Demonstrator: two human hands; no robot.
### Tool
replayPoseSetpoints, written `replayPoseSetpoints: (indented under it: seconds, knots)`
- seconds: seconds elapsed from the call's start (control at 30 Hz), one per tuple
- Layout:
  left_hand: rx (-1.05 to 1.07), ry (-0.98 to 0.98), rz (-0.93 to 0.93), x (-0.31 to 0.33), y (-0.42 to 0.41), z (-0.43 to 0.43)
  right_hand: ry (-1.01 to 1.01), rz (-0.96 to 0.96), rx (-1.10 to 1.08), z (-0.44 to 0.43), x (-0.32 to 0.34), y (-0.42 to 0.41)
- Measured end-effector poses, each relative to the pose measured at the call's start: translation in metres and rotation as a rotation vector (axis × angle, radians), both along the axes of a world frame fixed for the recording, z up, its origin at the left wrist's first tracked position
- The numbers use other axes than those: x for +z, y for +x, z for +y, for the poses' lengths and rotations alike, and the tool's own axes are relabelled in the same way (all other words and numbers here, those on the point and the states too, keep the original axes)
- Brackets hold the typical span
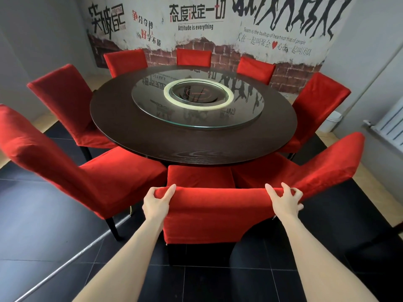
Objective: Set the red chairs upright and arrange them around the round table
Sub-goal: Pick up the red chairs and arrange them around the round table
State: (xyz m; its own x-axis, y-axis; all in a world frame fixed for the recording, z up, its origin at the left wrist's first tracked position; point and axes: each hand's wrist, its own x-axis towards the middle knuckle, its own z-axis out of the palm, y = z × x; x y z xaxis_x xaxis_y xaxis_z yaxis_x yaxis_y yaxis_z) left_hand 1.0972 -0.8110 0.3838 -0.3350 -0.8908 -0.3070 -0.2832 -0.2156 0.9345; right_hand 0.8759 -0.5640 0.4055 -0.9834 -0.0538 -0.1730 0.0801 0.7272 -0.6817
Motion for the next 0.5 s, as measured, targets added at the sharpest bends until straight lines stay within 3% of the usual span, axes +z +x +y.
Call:
replayPoseSetpoints:
  seconds: [0.5]
  knots:
    - [-0.08, 0.022, 0.021, 0.012, 0.011, -0.009, 0.116, 0.019, 0.082, -0.012, 0.015, 0.017]
